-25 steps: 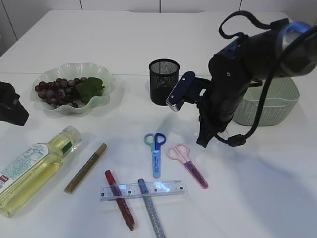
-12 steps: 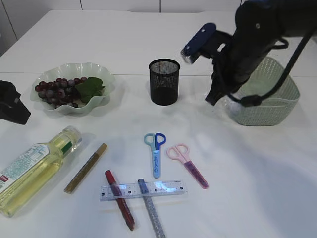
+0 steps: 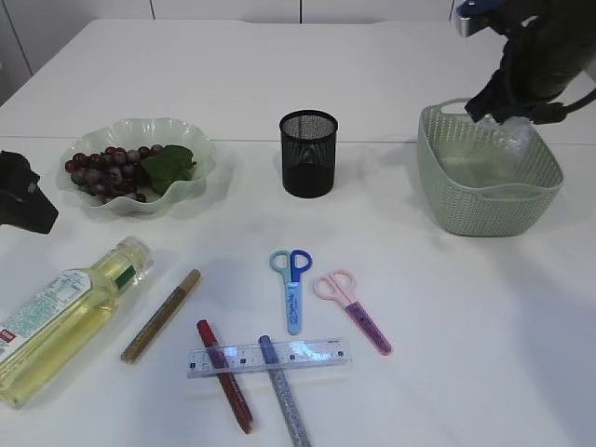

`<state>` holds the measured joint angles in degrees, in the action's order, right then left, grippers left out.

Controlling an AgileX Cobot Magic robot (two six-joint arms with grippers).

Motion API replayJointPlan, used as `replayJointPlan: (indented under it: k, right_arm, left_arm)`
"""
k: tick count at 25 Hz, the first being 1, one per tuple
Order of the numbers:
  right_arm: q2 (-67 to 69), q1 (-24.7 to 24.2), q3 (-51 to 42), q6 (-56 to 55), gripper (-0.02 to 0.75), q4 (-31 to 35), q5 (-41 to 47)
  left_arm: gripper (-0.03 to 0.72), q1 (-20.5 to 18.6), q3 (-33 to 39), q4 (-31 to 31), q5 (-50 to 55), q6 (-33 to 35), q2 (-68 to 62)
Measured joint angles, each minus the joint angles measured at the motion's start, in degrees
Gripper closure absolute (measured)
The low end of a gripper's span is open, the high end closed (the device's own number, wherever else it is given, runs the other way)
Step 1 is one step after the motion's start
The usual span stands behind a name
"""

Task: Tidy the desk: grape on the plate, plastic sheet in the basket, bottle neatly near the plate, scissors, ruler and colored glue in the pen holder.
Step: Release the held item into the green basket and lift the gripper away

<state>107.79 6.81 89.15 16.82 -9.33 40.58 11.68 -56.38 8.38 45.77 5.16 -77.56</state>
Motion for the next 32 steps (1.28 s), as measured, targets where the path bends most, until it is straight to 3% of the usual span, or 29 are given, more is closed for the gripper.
replayJointPlan:
  k: [3, 8, 10, 20, 27, 32]
  right_arm:
    - [1.44, -1.38, 0.00, -2.36, 0.650, 0.12, -1.91]
    - [3.07, -1.38, 0.00, -3.34, 0.300, 0.72, -2.41]
    - [3.07, -1.38, 0.00, -3.44, 0.236, 0.75, -2.53]
    - [0.21, -1.38, 0.00, -4.92, 0.200, 9.33, 10.18]
    - [-4.04, -1.38, -0.26, -10.54, 0.199, 10.29, 18.50]
    - [-10.26, -1.38, -5.83, -11.20, 0.199, 11.11, 20.42]
  left_arm:
    - [0.273, 0.00, 0.00, 0.53, 0.00, 0.00, 0.00]
    - [0.273, 0.00, 0.00, 1.28, 0.00, 0.00, 0.00]
    - [0.273, 0.00, 0.00, 1.43, 0.00, 0.00, 0.00]
    - [0.273, 0.00, 0.00, 1.47, -0.33, 0.00, -0.04]
    - [0.273, 0.00, 0.00, 1.71, -0.32, 0.00, -0.04]
    - [0.273, 0.00, 0.00, 1.71, 1.34, 0.00, -0.04]
